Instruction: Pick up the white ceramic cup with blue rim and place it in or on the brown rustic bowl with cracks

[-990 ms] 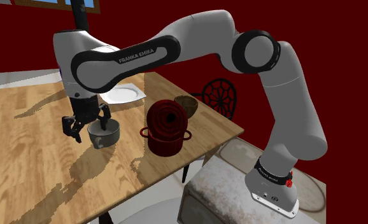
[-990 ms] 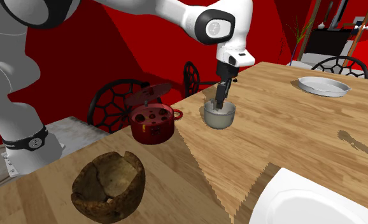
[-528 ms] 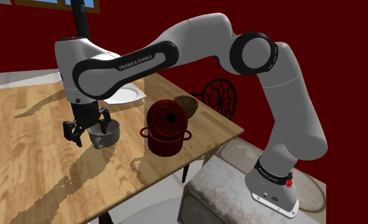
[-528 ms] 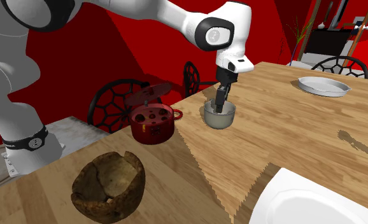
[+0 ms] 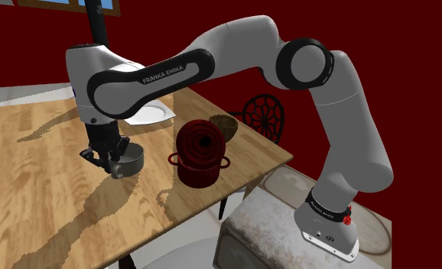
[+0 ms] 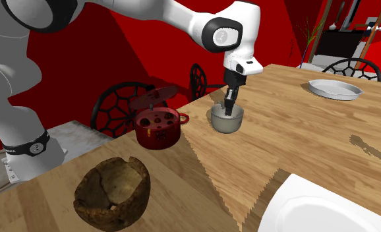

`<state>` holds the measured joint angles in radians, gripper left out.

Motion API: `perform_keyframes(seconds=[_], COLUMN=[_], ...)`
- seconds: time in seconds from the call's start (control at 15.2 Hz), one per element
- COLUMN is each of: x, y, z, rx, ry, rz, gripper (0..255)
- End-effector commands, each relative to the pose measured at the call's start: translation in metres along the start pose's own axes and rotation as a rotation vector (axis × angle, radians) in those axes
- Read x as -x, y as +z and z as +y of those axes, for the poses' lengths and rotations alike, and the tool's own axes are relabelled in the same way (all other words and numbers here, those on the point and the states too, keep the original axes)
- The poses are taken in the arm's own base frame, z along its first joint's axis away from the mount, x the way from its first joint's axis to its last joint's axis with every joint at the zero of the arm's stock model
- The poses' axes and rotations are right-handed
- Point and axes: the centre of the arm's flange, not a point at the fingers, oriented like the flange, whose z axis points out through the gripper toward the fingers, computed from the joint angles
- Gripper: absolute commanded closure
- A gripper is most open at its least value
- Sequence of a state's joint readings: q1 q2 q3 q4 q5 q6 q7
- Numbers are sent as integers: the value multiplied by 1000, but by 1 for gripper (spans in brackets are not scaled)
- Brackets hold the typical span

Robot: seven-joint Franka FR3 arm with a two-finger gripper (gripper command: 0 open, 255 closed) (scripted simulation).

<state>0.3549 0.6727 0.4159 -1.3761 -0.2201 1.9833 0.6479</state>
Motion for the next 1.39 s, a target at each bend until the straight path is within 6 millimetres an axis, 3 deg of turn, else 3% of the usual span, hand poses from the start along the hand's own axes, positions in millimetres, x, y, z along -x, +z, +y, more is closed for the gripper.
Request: perform_keyframes(seconds=[0.0, 0.26, 1.32], x=[0, 0, 4], y=[1, 1, -83], z=[0, 0, -3], rx=[0, 0, 0], ry=[0, 0, 0], rz=[-2, -2, -2], gripper=[255, 255, 255])
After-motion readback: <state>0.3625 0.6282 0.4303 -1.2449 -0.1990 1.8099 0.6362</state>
